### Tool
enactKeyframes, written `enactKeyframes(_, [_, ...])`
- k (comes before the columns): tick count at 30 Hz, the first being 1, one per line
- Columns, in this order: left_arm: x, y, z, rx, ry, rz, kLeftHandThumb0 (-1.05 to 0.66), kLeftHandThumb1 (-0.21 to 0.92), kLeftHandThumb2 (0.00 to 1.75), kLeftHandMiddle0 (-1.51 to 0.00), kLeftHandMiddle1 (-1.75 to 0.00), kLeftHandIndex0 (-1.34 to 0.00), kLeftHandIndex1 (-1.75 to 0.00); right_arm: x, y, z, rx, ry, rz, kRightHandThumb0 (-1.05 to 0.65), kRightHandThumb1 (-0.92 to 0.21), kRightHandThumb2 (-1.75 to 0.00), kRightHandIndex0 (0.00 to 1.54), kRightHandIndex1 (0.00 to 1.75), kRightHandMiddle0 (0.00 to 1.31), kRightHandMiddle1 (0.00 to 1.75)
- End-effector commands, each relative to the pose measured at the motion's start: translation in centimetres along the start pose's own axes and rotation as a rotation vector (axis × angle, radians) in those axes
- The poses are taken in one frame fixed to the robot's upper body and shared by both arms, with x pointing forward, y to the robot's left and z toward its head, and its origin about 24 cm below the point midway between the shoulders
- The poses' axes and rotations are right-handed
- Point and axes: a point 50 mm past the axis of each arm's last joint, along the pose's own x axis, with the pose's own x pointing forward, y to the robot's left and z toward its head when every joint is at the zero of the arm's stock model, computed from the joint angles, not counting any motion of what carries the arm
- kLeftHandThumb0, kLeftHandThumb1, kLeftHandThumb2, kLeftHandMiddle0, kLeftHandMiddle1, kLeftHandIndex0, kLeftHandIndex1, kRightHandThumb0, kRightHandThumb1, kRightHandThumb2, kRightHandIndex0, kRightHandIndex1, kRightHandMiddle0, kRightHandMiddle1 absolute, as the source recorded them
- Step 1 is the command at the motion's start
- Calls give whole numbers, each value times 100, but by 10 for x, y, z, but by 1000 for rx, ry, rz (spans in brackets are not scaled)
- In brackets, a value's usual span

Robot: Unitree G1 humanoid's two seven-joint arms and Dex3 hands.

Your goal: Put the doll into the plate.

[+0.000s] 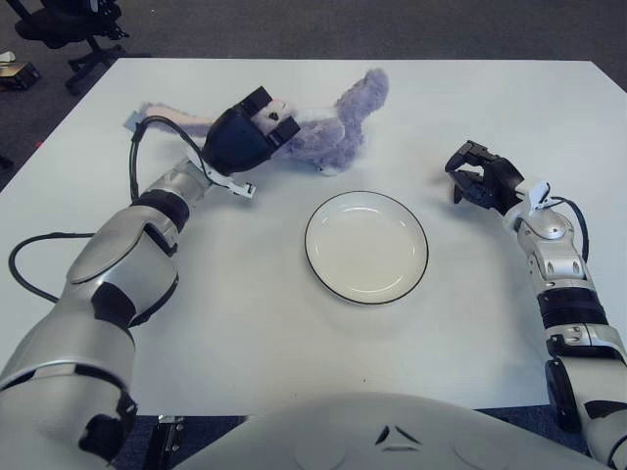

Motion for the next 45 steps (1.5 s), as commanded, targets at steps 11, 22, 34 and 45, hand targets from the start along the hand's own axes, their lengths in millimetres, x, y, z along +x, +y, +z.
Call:
enactKeyframes(11, [-18,-7,26,-186,-119,-230,0,92,27,-40,-152,-47,-129,-10,16,-31,-43,178,110,-35,-92,-50,71,162,21,172])
enactKeyframes(22, [-14,-5,26,-199,-108,-216,0,92,26,-40,-150,-47,-130,-10,14,-30,-41,175,99,-35,-92,-50,71,159,21,172])
enactKeyframes(34, [-10,-2,26,-222,-90,-191,0,92,26,-42,-151,-45,-130,-11,13,-29,-9,173,62,-35,-92,-50,71,155,22,172])
enactKeyframes(45, [-1,22,-12,-770,133,-319,-33,91,14,-38,-107,-41,-83,-10,12,-29,0,175,56,-35,-92,-48,71,153,23,170])
